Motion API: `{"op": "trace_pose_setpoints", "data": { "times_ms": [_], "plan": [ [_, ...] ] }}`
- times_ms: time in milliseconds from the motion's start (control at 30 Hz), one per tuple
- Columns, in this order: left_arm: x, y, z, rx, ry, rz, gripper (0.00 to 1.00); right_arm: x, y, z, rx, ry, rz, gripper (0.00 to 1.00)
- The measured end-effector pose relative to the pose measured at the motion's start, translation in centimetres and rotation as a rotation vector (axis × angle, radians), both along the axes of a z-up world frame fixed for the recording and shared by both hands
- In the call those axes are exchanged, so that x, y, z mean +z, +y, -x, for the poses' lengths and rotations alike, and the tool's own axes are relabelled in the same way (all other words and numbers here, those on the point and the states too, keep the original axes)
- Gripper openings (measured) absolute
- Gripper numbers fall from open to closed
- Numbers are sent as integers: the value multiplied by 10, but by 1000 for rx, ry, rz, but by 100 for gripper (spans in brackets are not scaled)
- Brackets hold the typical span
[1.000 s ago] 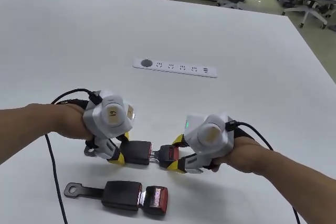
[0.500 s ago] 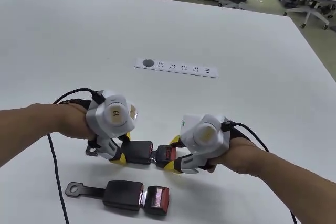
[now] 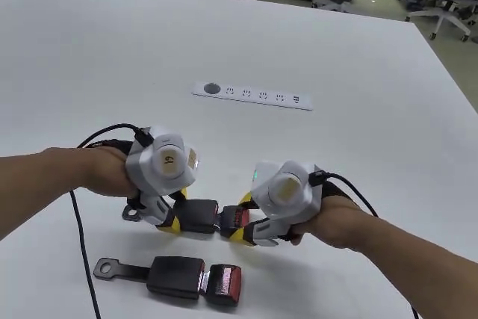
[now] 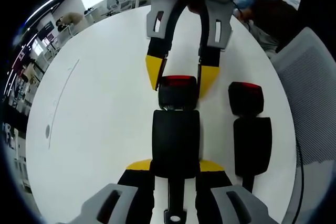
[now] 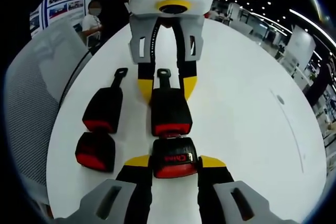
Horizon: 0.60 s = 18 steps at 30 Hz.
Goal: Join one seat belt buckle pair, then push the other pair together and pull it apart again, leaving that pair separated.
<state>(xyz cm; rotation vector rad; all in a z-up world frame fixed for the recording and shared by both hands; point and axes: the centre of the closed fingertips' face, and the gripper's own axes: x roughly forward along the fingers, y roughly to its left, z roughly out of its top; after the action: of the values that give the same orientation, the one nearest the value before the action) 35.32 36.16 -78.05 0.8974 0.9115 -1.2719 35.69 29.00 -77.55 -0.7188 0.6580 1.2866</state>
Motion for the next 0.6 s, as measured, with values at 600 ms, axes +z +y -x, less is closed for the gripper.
{"op": "trace_pose_setpoints", "data": {
  "times_ms": [600],
  "plan": [
    [0, 1, -3, 7, -1, -1, 30, 2, 6, 1, 26, -11, 8, 29]
  ]
}}
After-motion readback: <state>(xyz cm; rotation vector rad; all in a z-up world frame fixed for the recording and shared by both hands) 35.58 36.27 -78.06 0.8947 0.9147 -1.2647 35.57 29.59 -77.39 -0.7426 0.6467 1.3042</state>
